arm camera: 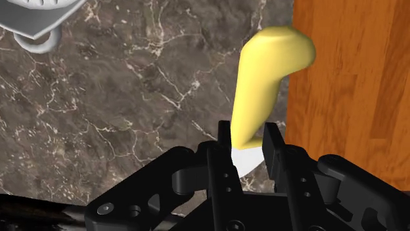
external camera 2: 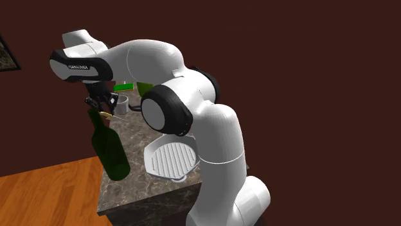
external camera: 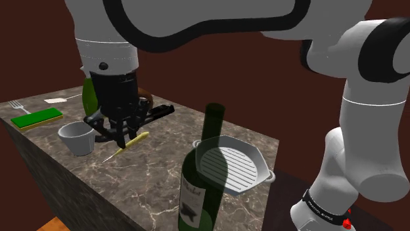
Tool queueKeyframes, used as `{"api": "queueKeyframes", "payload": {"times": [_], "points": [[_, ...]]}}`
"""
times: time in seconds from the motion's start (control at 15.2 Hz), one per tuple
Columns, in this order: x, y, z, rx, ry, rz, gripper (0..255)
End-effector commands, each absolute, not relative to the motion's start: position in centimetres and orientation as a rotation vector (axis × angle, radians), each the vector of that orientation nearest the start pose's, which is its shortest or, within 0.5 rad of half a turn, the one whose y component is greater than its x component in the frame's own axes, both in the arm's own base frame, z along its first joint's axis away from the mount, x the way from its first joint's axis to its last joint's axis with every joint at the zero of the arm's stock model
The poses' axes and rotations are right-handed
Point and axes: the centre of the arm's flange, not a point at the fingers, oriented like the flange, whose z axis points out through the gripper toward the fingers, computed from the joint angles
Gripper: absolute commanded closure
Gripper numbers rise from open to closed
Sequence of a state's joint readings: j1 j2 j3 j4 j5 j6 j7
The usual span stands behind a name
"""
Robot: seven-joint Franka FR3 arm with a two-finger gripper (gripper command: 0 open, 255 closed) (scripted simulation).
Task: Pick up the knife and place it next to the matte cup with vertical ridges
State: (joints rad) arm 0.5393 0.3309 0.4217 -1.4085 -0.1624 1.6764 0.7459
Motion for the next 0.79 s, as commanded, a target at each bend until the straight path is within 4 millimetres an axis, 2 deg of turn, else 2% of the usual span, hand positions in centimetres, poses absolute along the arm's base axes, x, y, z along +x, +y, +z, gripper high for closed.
{"api": "queueKeyframes", "payload": {"times": [0.0,0.73], "points": [[41.7,50.4,51.7,-3.167,-0.342,0.003,255],[41.7,50.4,45.9,-3.167,-0.342,0.003,255]]}}
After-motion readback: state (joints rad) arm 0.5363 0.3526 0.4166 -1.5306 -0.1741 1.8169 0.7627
